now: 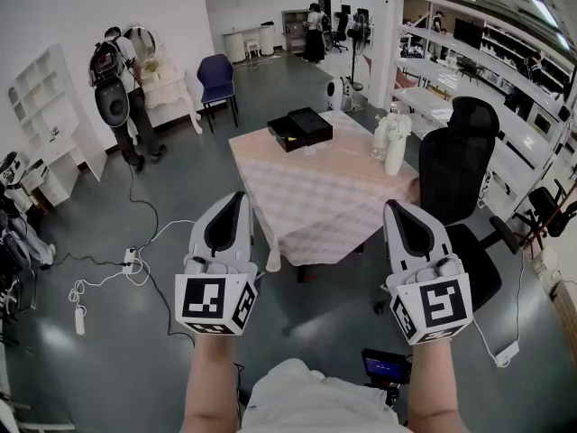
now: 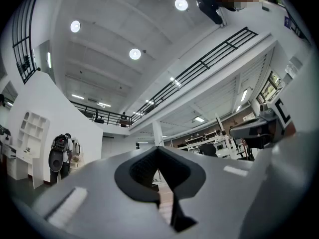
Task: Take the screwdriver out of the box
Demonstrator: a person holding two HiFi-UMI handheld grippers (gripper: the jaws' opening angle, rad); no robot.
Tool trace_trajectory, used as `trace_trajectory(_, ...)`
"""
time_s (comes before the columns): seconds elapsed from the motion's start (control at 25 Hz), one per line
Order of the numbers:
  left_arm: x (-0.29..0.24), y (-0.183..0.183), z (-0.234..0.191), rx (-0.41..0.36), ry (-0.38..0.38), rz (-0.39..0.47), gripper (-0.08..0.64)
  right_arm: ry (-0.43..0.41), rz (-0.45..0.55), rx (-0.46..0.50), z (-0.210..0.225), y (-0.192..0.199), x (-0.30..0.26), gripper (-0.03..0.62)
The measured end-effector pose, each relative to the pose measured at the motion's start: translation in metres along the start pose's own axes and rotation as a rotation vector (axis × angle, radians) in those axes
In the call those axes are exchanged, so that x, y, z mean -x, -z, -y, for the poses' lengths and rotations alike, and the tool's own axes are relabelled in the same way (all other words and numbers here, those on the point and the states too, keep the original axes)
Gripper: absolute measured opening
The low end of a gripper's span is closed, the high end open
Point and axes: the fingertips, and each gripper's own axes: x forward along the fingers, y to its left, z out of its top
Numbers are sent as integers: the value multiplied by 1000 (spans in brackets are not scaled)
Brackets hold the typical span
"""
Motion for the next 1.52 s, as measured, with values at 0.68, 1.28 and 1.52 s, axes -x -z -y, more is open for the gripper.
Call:
trace_trajectory(0.68,-60,30,-30,33,-29,-16,11,-17,-4,-67,20,26,-61,5)
trace_trajectory(1.28,-207,108,-123,107,-47,-32,11,-73,-62,-24,47,79,-244,5)
trace_trajectory(1.52,-278,136,-157,121,-19,-53,11,-53,-99,-23,69,95,-325,5)
